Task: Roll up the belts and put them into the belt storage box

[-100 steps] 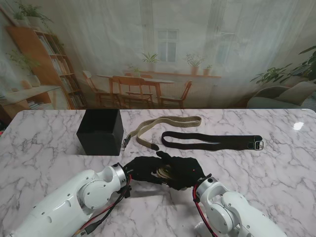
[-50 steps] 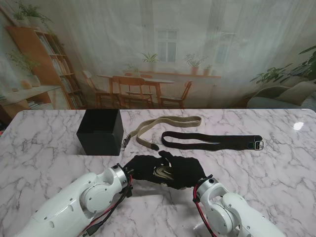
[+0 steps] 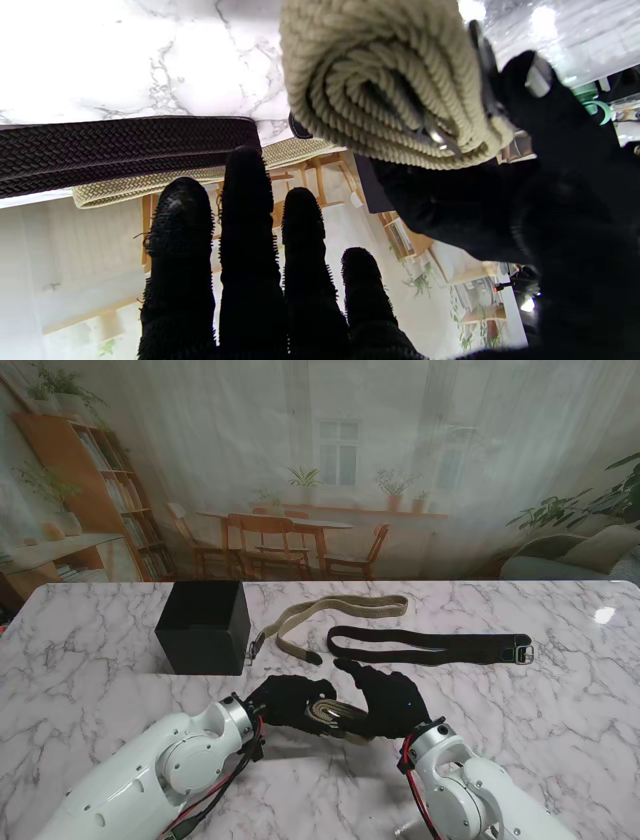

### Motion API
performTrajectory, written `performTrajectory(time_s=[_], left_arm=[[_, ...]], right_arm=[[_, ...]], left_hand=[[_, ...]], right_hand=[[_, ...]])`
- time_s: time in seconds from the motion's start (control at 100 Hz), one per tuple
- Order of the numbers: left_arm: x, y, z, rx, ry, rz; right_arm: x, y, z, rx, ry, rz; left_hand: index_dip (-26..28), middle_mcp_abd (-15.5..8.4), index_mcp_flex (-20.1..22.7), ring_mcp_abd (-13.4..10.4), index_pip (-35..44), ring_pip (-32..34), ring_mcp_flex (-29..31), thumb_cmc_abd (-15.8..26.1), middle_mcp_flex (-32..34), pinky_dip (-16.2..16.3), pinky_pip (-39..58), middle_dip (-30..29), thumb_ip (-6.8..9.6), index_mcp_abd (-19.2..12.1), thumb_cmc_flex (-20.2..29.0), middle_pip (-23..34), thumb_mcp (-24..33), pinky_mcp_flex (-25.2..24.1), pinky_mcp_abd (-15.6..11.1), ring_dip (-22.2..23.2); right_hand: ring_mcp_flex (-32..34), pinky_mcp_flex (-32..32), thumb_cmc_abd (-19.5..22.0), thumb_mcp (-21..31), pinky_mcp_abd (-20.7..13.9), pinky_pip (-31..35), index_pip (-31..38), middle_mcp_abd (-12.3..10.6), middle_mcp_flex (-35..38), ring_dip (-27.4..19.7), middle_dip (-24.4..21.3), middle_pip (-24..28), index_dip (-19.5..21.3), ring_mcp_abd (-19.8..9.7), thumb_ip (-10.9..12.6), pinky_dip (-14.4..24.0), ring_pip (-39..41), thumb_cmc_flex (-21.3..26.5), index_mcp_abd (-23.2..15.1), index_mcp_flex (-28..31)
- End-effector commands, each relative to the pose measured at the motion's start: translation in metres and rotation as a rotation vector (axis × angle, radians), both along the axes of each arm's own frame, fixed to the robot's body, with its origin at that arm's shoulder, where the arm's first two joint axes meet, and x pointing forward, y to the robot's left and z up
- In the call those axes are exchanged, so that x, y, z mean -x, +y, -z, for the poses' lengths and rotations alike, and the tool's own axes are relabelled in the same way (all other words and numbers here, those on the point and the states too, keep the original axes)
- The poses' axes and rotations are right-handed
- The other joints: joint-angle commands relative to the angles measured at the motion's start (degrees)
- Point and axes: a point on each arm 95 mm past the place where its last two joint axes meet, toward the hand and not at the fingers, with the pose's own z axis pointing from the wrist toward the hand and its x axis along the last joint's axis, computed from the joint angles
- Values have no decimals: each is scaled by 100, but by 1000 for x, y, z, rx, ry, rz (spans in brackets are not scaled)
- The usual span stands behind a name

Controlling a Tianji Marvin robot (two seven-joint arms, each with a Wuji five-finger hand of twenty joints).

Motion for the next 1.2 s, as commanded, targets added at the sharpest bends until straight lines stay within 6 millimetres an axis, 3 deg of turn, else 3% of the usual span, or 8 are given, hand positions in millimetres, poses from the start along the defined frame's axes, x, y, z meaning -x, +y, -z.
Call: performTrajectory(time_s=[0.0,0.17,0.31,0.58,0.88,1.19], left_arm=[[2,-2,0,3,5,8],[5,2,-6,15,-13,10],[7,9,-19,13,-73,18],[-2,34,-72,50,-218,-10],[-21,69,-137,107,-396,-88],[-42,106,-173,103,-471,-183]], right_arm=[[2,-2,-3,-10,-17,16],[2,-14,-17,-22,-71,74],[1,-30,-26,-37,-131,151],[-13,-63,-27,-5,-177,282],[-35,-86,-9,76,-117,358],[-39,-93,0,90,-114,391]], left_hand=[[260,-460,795,9,1546,184,167,465,472,102,295,103,356,-1040,754,304,1300,139,-168,13],[246,-470,800,14,1552,175,165,453,478,108,295,110,335,-1051,730,281,1359,150,-165,5],[242,-496,786,-7,1552,161,154,460,475,107,283,120,317,-1067,702,262,1392,142,-174,-2],[236,-490,746,-26,1533,142,145,494,443,104,262,139,282,-1086,675,240,1413,154,-220,-10],[263,-505,703,-14,1510,122,85,536,394,108,231,147,264,-1097,696,224,1377,94,-244,-5],[315,-529,659,-20,1485,81,4,602,332,123,198,167,275,-1132,725,198,1304,11,-264,3]], right_hand=[[-253,-195,205,-208,288,-170,-125,113,-248,-177,-109,-227,141,161,115,51,-333,-271,-150,-260],[-1128,-1188,514,-574,726,-1324,-183,137,-777,-1057,-613,-890,333,506,148,-606,-1870,-278,-225,-233],[-1534,-1807,937,-978,527,-1779,-43,109,-890,-1341,-890,-1267,482,462,195,-833,-2294,-35,-445,521],[-1744,-2008,1093,-1132,329,-1997,-145,51,-1028,-1411,-1042,-1601,515,215,260,-851,-2471,254,-559,696],[-2115,-2371,990,-1197,244,-2455,-319,-17,-1129,-1509,-1126,-1806,566,87,264,-941,-2754,84,-652,770],[-2119,-2389,982,-1201,161,-2569,-366,-73,-1057,-1519,-1124,-1805,634,-25,279,-923,-2794,178,-697,902]])
